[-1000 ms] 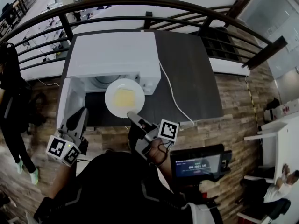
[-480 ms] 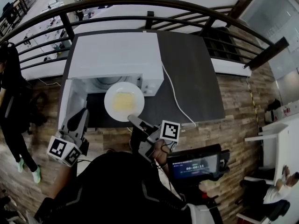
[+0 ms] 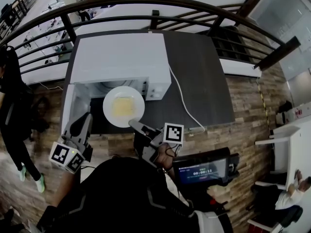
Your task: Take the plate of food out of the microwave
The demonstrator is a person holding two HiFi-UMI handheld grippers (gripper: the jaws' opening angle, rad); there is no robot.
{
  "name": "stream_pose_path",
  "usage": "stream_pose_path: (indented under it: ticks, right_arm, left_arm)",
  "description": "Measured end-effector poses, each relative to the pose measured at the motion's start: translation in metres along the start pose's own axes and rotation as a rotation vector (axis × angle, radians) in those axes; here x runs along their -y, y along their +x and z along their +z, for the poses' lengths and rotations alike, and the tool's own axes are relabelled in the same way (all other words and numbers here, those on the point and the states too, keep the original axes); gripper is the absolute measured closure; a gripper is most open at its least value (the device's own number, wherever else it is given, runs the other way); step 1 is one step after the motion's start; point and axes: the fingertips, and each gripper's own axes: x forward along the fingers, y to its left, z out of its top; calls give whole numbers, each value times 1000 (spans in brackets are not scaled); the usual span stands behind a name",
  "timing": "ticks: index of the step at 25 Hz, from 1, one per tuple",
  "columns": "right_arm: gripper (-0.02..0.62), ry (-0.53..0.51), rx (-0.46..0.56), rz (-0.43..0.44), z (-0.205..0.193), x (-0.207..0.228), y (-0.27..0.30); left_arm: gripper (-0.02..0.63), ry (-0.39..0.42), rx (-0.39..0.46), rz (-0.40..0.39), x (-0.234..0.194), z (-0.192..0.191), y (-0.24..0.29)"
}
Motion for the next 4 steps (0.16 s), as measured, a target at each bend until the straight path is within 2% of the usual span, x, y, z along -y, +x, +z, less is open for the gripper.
stream_pose_path:
  ticks: [4]
  right_arm:
    - [581, 0, -10, 0, 12, 4, -3]
  left_arm:
    - [603, -13, 10, -12, 7, -2, 17]
